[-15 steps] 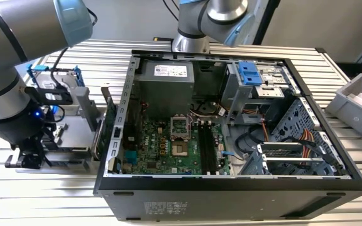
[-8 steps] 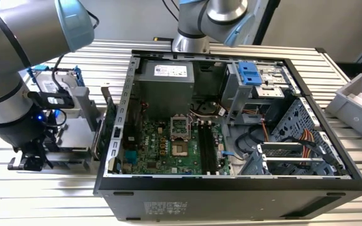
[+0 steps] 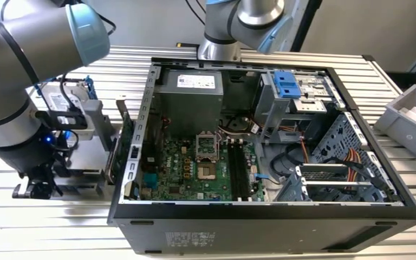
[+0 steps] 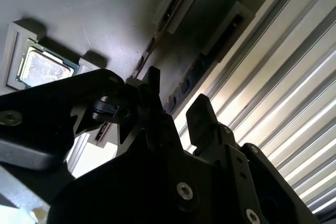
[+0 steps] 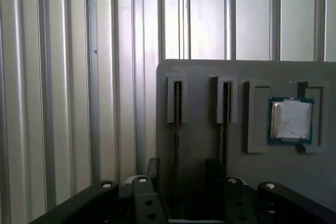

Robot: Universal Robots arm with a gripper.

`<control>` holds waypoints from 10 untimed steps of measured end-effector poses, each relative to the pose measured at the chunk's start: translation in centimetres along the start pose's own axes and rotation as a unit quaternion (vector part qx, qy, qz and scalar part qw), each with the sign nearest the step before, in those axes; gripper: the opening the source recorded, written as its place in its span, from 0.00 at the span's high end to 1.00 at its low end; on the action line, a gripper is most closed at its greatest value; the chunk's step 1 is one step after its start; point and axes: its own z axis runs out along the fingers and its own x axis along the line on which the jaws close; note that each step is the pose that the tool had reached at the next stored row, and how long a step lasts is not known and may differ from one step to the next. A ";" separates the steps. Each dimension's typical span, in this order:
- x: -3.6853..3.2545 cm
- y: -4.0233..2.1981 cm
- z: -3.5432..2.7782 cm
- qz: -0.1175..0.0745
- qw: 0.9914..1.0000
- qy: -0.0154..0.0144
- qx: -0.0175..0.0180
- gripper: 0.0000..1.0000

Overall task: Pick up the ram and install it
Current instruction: 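Pick up the ram and move it above insertion slot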

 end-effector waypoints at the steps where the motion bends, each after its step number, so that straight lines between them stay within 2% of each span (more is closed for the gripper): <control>1: -0.01 0.00 0.07 0.000 1.000 0.000 0.000 0.00; 5: -0.08 0.00 0.41 0.001 1.000 0.000 0.000 0.00; 10: -0.08 0.00 0.48 0.001 1.000 0.000 0.000 0.00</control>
